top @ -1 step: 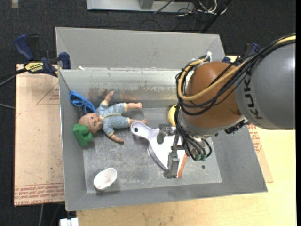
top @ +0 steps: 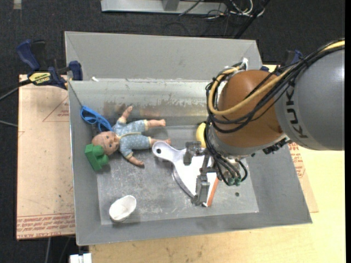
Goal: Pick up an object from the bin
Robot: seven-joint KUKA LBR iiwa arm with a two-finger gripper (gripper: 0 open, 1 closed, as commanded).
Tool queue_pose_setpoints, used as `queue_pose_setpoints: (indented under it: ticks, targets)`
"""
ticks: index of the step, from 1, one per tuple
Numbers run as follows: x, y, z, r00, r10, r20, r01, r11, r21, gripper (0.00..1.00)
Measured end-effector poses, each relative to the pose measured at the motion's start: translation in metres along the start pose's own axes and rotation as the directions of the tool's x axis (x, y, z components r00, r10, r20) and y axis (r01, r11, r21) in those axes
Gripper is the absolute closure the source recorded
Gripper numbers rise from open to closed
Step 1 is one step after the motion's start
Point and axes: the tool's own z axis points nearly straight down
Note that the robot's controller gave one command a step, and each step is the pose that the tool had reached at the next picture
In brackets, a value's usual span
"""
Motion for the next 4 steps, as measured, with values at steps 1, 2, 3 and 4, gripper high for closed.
queue_pose_setpoints:
  ticks: [1, 2, 3, 4]
  targets:
    - [-0.051, -0.020, 0.053, 1.000, 0.030, 0.008, -0.030, 1.000, -0.002, 0.00]
    - [-0.018, -0.049, 0.106, 0.995, 0.102, 0.001, -0.102, 0.995, -0.001, 0.00]
    - [-0.018, -0.041, 0.118, 0.983, 0.184, 0.000, -0.184, 0.983, -0.002, 0.00]
    - [-0.030, -0.038, 0.119, 0.981, 0.196, 0.005, -0.196, 0.981, -0.003, 0.00]
